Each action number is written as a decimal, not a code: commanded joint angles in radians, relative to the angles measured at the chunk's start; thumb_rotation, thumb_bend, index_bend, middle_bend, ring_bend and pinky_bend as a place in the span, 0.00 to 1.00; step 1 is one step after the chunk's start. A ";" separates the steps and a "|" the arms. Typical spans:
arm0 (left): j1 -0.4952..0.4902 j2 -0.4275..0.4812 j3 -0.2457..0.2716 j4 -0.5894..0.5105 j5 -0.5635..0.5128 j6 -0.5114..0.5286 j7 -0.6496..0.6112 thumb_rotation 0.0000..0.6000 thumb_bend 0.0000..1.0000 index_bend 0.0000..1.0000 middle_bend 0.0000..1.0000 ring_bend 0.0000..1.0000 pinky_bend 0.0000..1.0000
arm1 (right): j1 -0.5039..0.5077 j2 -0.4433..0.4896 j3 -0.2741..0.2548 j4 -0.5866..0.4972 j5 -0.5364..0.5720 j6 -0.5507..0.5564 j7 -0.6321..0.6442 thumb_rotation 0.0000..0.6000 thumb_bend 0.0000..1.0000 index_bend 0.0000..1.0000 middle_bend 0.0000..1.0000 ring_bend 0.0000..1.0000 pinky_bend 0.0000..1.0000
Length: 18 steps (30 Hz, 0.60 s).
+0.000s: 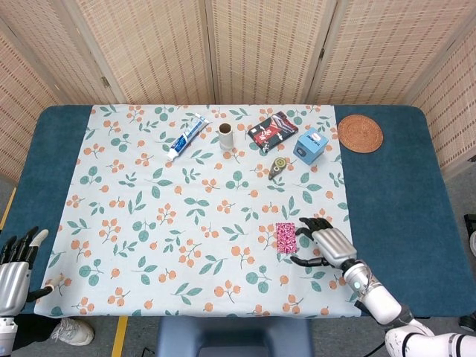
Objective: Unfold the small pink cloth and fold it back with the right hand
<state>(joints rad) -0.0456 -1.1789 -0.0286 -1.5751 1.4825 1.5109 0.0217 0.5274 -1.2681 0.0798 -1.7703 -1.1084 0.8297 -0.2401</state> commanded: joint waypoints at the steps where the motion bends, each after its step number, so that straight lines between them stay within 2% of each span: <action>1: 0.000 -0.001 0.001 0.001 0.001 -0.001 0.001 1.00 0.29 0.13 0.08 0.14 0.00 | 0.008 -0.012 -0.004 0.014 0.009 -0.002 -0.003 0.14 0.27 0.23 0.07 0.00 0.00; 18: 0.006 -0.005 0.002 0.015 -0.007 -0.005 -0.009 1.00 0.29 0.13 0.08 0.14 0.00 | 0.064 -0.135 -0.014 0.124 0.037 -0.021 -0.008 0.14 0.27 0.25 0.07 0.00 0.00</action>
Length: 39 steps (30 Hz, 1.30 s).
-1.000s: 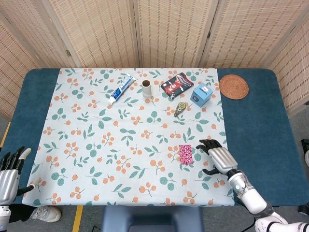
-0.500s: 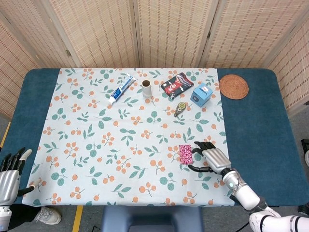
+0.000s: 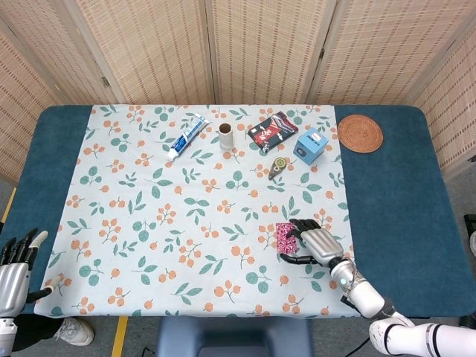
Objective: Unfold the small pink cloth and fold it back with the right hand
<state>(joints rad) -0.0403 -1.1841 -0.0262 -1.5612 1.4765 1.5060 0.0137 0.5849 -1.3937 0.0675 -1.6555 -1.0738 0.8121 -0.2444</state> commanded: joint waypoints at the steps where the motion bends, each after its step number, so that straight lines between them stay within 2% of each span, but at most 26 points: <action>1: 0.001 0.000 0.000 0.002 -0.001 0.001 -0.003 1.00 0.29 0.13 0.08 0.14 0.00 | 0.012 -0.017 -0.003 0.016 0.006 -0.005 -0.008 0.14 0.27 0.25 0.07 0.00 0.00; 7: 0.004 0.001 0.001 0.007 -0.002 0.001 -0.007 1.00 0.29 0.13 0.08 0.14 0.00 | 0.025 -0.043 -0.010 0.035 0.016 0.004 -0.032 0.13 0.27 0.26 0.07 0.00 0.00; 17: 0.006 -0.002 0.000 0.011 0.000 0.002 -0.010 1.00 0.29 0.13 0.08 0.14 0.00 | 0.021 -0.033 -0.028 0.036 0.030 0.023 -0.043 0.13 0.27 0.26 0.08 0.00 0.00; 39: -0.004 -0.004 -0.003 -0.004 0.010 -0.003 0.010 1.00 0.29 0.13 0.08 0.14 0.00 | -0.064 0.093 -0.086 0.007 0.005 0.087 0.011 0.13 0.27 0.26 0.08 0.00 0.00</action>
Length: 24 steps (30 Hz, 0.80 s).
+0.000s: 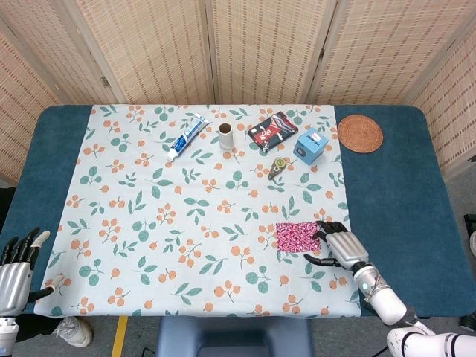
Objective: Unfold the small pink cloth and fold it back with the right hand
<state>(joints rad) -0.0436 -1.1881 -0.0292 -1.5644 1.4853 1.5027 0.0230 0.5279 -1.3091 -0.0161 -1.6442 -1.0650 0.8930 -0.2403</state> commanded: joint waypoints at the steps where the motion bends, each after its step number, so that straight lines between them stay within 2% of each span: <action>1: -0.001 0.000 0.000 -0.002 0.002 0.000 0.002 1.00 0.29 0.13 0.08 0.14 0.00 | -0.011 0.015 -0.001 -0.006 -0.007 0.011 0.013 0.13 0.27 0.26 0.08 0.00 0.00; 7: -0.002 0.001 -0.001 -0.007 0.002 0.001 0.007 1.00 0.29 0.13 0.08 0.14 0.00 | -0.013 0.023 0.011 -0.014 -0.034 0.017 0.033 0.13 0.27 0.26 0.08 0.00 0.00; 24: 0.007 0.001 0.003 0.007 -0.004 0.004 -0.008 1.00 0.29 0.13 0.08 0.14 0.00 | 0.031 -0.063 0.030 0.004 -0.007 -0.015 -0.038 0.13 0.27 0.26 0.08 0.00 0.00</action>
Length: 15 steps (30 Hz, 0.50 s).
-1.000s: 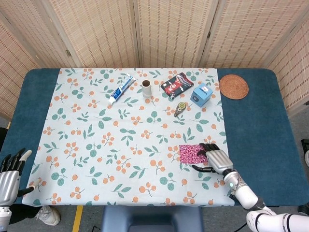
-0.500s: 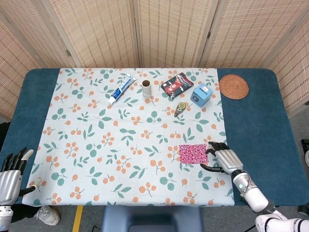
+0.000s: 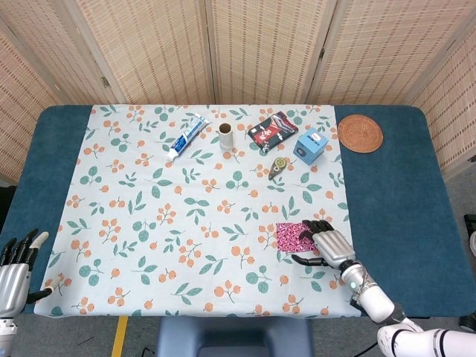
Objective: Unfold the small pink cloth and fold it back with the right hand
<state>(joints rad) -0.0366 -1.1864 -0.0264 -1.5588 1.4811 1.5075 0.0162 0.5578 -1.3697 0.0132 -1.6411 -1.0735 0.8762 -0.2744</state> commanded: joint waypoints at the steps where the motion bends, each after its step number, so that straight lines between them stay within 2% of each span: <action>1: 0.000 -0.001 0.001 0.002 0.001 -0.001 -0.002 1.00 0.29 0.13 0.08 0.14 0.00 | 0.002 -0.003 0.000 0.001 0.003 0.002 -0.007 0.13 0.27 0.26 0.08 0.00 0.00; 15: 0.001 -0.006 0.000 0.013 0.000 -0.002 -0.009 1.00 0.29 0.14 0.08 0.14 0.00 | 0.007 -0.008 -0.007 0.001 0.029 0.001 -0.034 0.13 0.27 0.26 0.08 0.00 0.00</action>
<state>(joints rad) -0.0357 -1.1925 -0.0260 -1.5458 1.4810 1.5056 0.0074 0.5651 -1.3780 0.0063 -1.6403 -1.0447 0.8769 -0.3085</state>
